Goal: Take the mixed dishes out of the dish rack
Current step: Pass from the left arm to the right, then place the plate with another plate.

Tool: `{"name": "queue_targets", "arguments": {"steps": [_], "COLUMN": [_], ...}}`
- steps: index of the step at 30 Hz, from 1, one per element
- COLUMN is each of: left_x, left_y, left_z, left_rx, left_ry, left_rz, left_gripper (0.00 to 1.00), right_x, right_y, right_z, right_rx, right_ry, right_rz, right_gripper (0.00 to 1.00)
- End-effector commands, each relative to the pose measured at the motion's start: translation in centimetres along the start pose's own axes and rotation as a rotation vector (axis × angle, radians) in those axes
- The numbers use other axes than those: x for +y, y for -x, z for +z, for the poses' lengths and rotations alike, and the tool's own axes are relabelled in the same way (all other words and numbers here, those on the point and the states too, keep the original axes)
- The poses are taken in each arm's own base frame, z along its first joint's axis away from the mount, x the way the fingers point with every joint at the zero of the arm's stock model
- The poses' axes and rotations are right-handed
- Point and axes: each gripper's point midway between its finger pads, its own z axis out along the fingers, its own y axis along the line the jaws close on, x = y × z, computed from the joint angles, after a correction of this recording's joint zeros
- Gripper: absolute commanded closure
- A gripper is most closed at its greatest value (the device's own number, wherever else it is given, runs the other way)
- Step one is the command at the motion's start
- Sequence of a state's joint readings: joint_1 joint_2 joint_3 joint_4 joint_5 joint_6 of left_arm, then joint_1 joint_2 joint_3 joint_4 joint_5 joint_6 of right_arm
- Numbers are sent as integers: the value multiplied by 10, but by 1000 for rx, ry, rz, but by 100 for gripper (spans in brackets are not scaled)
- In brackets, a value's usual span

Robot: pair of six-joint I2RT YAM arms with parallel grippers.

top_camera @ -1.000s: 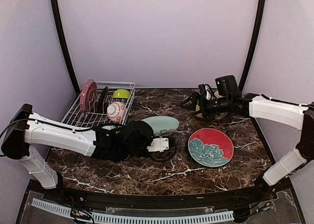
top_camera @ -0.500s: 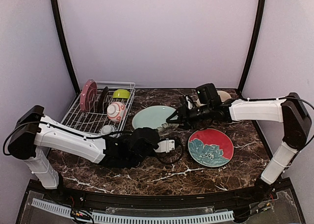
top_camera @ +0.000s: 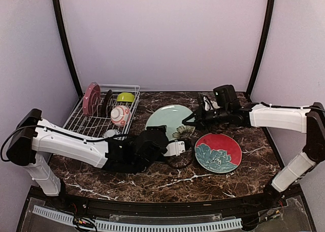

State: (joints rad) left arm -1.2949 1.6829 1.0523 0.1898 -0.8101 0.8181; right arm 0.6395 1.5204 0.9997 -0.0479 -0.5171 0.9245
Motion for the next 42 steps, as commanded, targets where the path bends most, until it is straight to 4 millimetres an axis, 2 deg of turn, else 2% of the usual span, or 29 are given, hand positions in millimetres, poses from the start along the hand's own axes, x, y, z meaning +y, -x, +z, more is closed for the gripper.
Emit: {"name": "queue_targets", "arguments": {"steps": [1,4,8,9,12,13,16,21,26,31,35,36,42], "left_x": [21,34,67,79,108,119,147,182,196,203,203,204,204], "left_y": [17,21,8,-3,-21,-33,-54,-101,-131,-138,-142,-143,-148], "left_z": [-26,-35,-31,-25,-24,-20,-19,-13,-11,-10,-8,-8,-5], "left_rx": [-99,-154,-164,-143,-156,-141,-148,-108,-81,-91,-83,-80,-68], "left_ry": [-87,-118,-134,-126,-124,-105,-71,15,60,86,89,90,95], "left_rz": [-179,-265,-435,-500,-654,-695,-849,-1023,-1136,-1154,-1156,-1157,-1159], "left_gripper": [18,13,12,12,12,12,11,10,10,10,10,10,10], "right_x": [2,-11,-41,-50,-74,-78,-93,-114,-130,-143,-157,-159,-169], "right_y": [25,23,16,13,0,-3,-12,-26,-32,-35,-40,-41,-46], "right_z": [-37,-61,-94,-102,-123,-127,-139,-142,-141,-138,-137,-136,-136], "right_rx": [-134,-152,-171,-170,-165,-169,-185,-171,-174,-171,-167,-167,-160], "right_ry": [8,-38,-145,-168,-222,-221,-209,-171,-141,-143,-186,-194,-234], "right_rz": [-59,-51,-14,4,62,72,114,155,182,197,214,216,229], "right_gripper": [100,100,100,100,100,100,100,100,100,100,86,80,64]}}
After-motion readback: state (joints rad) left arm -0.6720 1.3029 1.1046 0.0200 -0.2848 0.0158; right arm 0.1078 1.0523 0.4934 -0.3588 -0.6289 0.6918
